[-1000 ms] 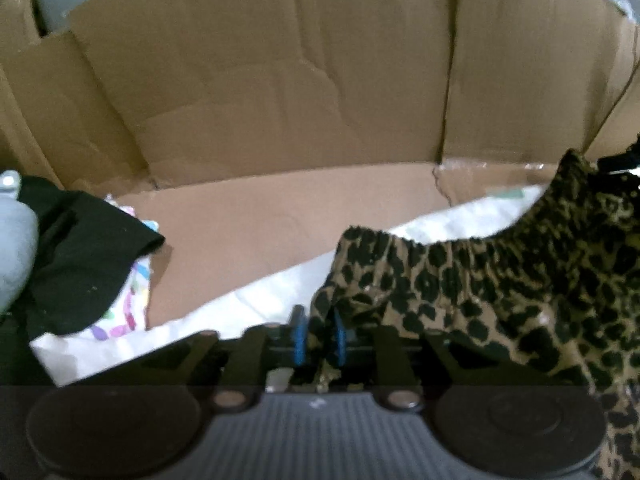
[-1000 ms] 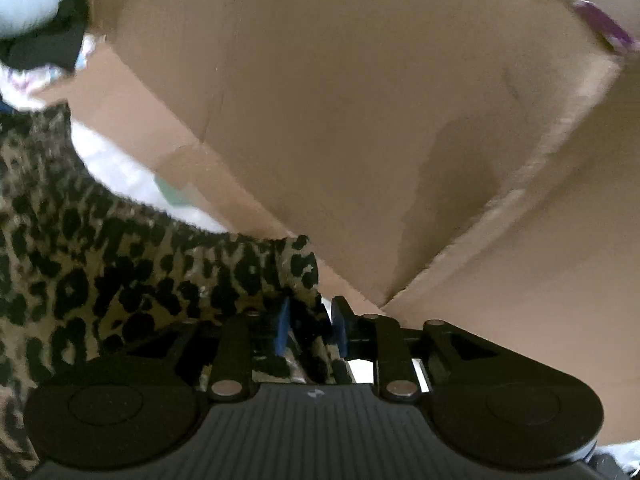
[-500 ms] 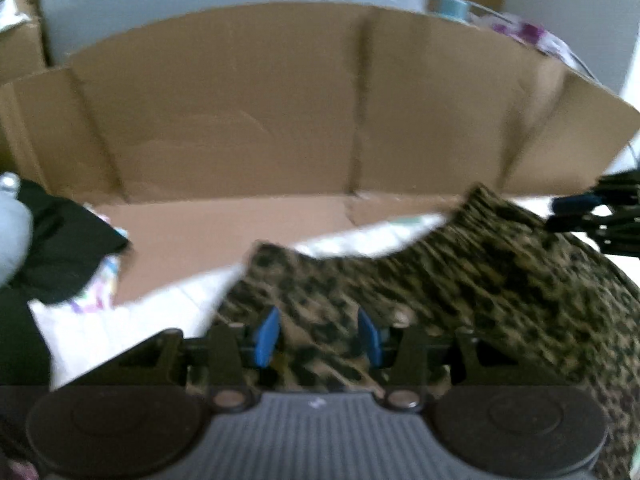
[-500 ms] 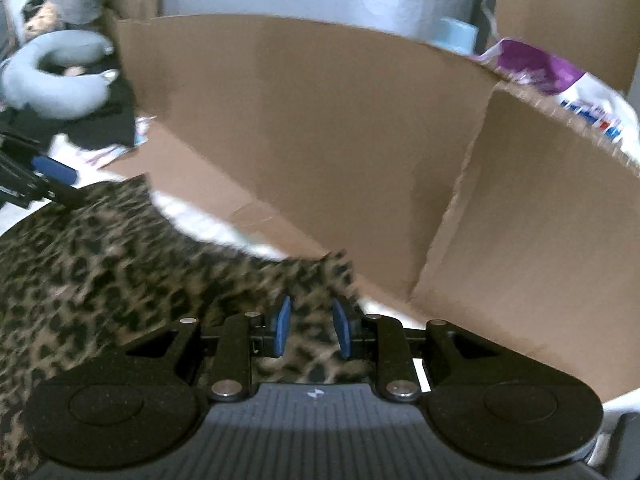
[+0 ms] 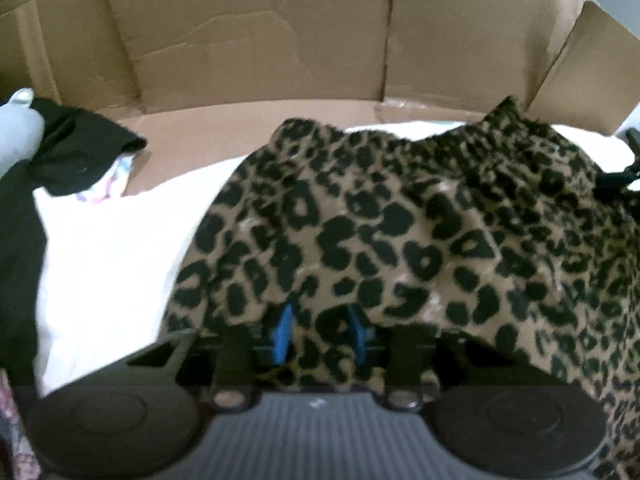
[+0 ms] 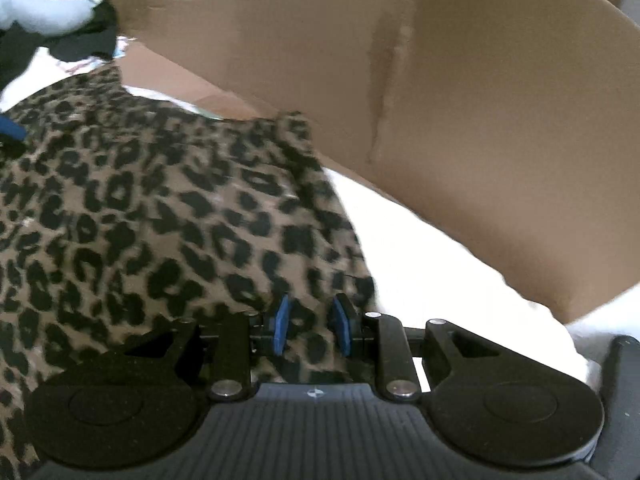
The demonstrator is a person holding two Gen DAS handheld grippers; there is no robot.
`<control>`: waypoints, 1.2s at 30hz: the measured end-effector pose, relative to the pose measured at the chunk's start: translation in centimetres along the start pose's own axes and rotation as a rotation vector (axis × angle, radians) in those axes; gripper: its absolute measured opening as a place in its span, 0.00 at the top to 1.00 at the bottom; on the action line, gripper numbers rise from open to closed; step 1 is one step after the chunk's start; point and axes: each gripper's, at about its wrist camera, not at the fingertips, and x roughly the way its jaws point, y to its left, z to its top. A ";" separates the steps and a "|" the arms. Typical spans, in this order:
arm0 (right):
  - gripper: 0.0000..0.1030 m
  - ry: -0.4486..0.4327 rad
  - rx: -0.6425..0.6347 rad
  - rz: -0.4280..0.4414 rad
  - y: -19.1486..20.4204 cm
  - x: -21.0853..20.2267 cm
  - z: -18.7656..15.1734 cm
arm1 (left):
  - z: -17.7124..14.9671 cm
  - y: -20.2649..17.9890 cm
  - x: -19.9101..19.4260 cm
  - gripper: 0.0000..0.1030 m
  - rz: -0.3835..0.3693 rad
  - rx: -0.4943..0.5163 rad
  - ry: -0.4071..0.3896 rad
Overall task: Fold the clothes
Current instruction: 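Lift the waistband with both tools and spread the skirt flat, then open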
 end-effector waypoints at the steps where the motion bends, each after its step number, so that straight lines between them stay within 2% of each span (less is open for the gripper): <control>1: 0.72 0.002 0.006 -0.001 -0.3 -0.2 -0.3 | -0.1 0.2 -0.2 0.76 0.008 0.003 -0.001; 4: 0.71 0.006 0.011 -0.039 -0.6 -1.0 -0.7 | -0.6 1.0 -0.7 0.86 0.035 -0.008 -0.002; 7: 0.71 -0.006 0.034 -0.018 -0.6 -2.6 -1.0 | -0.7 0.9 -1.9 0.87 0.066 -0.037 -0.006; 11: 0.71 -0.022 0.065 0.010 -0.4 -4.7 -1.3 | -1.3 -0.2 -4.0 0.74 0.066 -0.042 -0.040; 15: 0.71 -0.029 0.091 0.074 1.2 -6.8 -2.3 | -2.6 -2.0 -5.5 0.72 0.026 -0.041 -0.054; 18: 0.71 -0.018 0.121 0.105 2.8 -7.6 -3.9 | -3.9 -3.4 -5.6 0.67 0.006 -0.030 -0.039; 21: 0.71 0.023 0.179 0.118 3.9 -7.2 -5.7 | -5.3 -4.2 -4.9 0.67 -0.013 -0.041 0.012; 24: 0.71 0.054 0.182 0.104 4.9 -7.2 -7.5 | -6.9 -4.5 -4.6 0.67 -0.007 -0.040 0.045; 31: 0.71 0.099 0.181 0.090 5.4 -9.2 -9.8 | -10.8 -3.9 -6.4 0.67 -0.005 -0.044 0.068; 36: 0.70 0.123 0.205 0.074 5.6 -10.6 -11.3 | -12.1 -3.0 -7.6 0.67 0.001 -0.076 0.082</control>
